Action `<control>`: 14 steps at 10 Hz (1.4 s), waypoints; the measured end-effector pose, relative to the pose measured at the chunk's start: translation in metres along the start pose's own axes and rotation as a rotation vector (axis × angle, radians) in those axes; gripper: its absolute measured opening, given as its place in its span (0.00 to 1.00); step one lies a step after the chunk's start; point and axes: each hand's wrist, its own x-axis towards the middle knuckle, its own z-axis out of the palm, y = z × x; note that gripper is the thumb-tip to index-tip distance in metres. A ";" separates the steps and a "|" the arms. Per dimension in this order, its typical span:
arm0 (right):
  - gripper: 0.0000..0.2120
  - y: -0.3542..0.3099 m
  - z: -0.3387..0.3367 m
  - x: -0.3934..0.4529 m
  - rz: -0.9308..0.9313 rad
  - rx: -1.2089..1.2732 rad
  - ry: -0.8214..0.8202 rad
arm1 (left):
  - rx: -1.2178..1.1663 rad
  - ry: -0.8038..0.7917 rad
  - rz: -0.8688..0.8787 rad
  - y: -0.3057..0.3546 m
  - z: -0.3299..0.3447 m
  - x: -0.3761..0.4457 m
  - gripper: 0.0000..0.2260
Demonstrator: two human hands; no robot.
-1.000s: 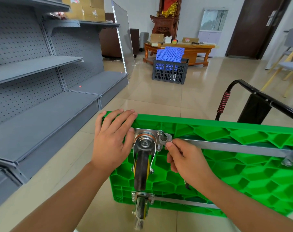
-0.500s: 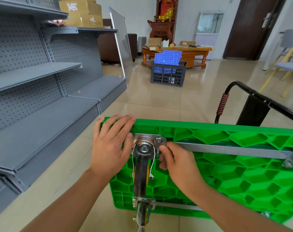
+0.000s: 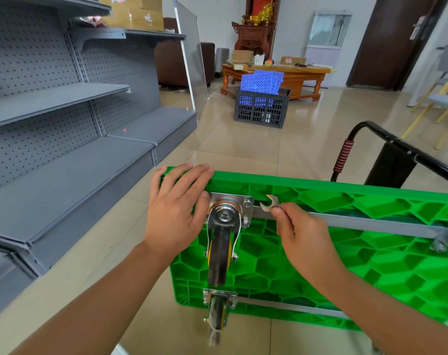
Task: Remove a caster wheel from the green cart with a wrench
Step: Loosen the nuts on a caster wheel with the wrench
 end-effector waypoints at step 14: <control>0.18 -0.015 0.026 -0.006 0.053 0.120 -0.054 | -0.014 0.031 -0.005 0.000 0.002 -0.001 0.17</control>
